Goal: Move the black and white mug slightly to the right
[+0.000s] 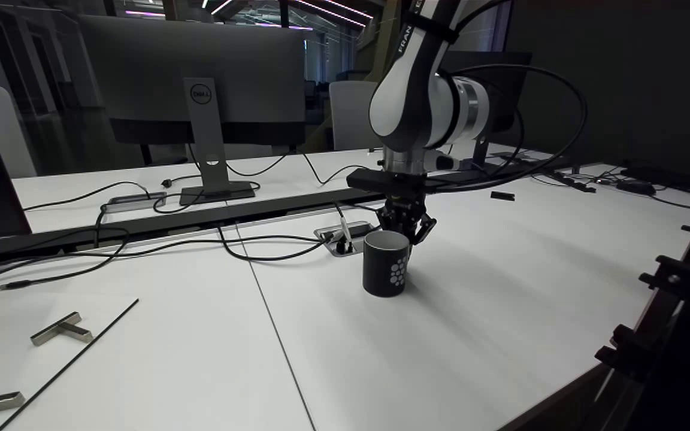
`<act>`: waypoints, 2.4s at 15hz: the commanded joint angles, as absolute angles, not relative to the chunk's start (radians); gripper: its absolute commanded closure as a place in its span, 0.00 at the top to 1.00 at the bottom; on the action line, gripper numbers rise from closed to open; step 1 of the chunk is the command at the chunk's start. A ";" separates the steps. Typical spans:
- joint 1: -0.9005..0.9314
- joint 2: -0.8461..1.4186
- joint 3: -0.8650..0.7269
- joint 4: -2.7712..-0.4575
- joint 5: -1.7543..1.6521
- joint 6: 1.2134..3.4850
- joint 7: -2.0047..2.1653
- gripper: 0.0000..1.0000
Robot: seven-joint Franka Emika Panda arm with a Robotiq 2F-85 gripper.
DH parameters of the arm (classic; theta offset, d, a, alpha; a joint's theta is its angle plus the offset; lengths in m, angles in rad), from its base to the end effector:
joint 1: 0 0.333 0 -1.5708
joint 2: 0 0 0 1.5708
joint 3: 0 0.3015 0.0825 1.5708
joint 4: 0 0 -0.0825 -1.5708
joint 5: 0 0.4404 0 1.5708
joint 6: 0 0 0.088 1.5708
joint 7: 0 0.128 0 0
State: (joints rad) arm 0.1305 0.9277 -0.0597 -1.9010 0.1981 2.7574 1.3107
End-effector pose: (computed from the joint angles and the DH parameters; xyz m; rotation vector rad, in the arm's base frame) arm 0.5831 0.0289 -0.0787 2.3770 -2.0101 -0.0982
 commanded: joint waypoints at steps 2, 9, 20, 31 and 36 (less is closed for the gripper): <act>0.084 0.936 -0.049 -1.919 0.250 2.791 1.269 0.02; 0.029 0.927 -0.052 -1.964 0.315 2.829 1.266 0.02; 0.041 0.874 -0.118 -2.045 0.333 2.879 1.296 0.02; 0.046 0.847 -0.198 -2.113 0.338 2.897 1.330 0.02; 0.029 0.862 -0.178 -2.112 0.357 2.894 1.329 0.02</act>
